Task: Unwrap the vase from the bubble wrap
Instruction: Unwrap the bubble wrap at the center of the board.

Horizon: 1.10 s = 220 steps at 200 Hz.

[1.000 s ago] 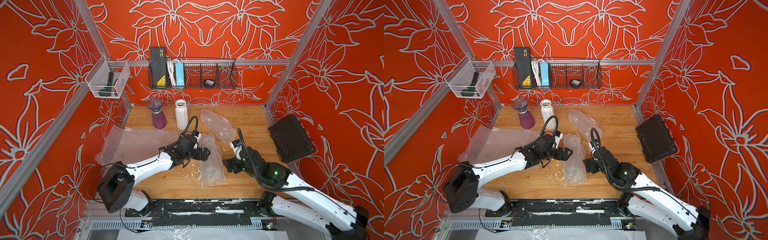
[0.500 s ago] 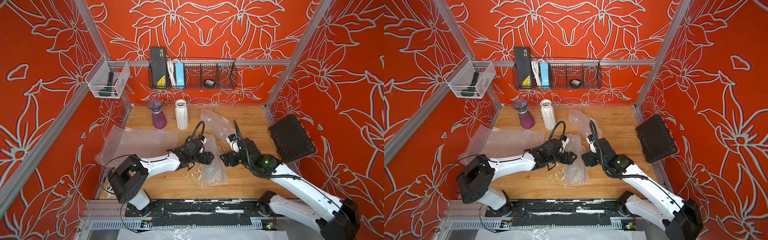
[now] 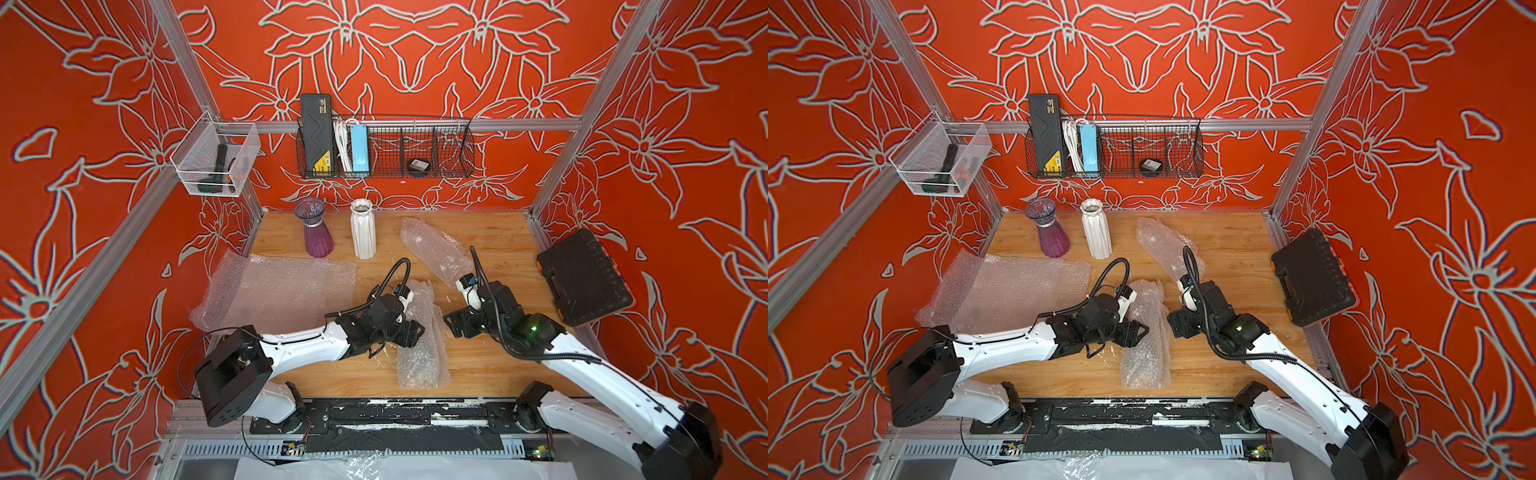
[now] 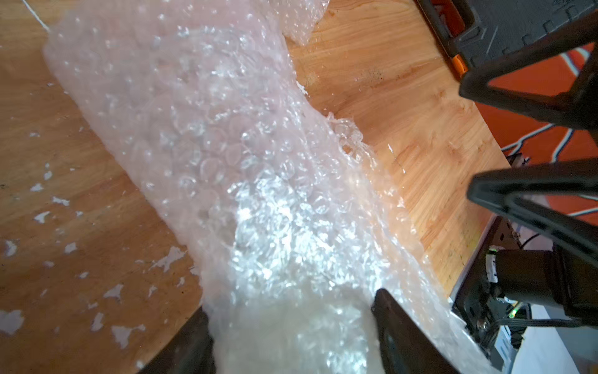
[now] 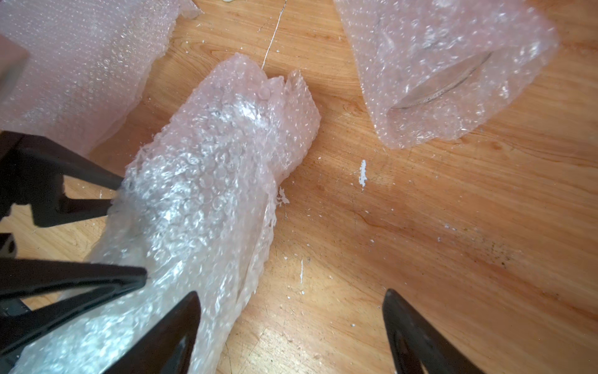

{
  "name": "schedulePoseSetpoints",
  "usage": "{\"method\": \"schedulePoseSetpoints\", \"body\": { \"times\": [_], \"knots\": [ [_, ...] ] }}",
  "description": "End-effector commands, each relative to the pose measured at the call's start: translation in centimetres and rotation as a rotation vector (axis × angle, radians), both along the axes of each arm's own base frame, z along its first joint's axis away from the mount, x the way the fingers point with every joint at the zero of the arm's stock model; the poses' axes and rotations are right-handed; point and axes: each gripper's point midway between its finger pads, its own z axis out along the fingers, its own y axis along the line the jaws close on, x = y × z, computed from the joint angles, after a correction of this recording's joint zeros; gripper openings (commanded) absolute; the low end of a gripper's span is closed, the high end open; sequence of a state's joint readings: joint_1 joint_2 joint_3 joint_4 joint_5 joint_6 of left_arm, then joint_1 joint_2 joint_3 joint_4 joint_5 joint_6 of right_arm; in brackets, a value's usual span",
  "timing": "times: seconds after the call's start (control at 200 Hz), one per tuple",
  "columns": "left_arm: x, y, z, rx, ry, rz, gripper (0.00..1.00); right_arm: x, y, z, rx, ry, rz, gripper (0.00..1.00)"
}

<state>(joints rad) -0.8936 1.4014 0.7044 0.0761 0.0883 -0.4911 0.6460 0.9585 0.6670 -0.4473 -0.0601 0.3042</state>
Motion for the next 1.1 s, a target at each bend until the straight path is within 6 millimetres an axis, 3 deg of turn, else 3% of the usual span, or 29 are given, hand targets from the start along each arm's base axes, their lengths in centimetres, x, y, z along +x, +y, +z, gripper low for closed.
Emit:
{"method": "schedulePoseSetpoints", "body": {
  "times": [0.0, 0.46, 0.611, 0.751, 0.941, 1.096],
  "knots": [
    [-1.1, 0.8, -1.3, 0.056, 0.035, -0.023, 0.68, 1.0, 1.5, 0.0, 0.033, 0.002, 0.031, 0.88],
    [-1.2, 0.2, -0.8, 0.019, 0.041, -0.023, 0.68, 3.5, 3.6, -2.9, 0.029, 0.045, 0.054, 0.81],
    [-1.2, 0.1, -0.8, 0.013, 0.043, -0.021, 0.68, 3.8, 3.6, -4.0, 0.011, 0.065, 0.05, 0.73],
    [-1.2, 0.2, -0.5, 0.013, 0.036, -0.017, 0.68, 3.9, 3.4, -4.3, 0.014, 0.065, 0.046, 0.56],
    [-0.5, 0.8, 1.5, -0.012, 0.013, -0.007, 0.69, 3.9, 3.2, -3.9, 0.021, 0.047, 0.046, 0.12],
    [2.2, 2.5, 3.5, -0.043, -0.016, 0.048, 0.79, 3.9, 2.9, -3.6, 0.025, 0.035, 0.042, 0.04]
  ]
}}
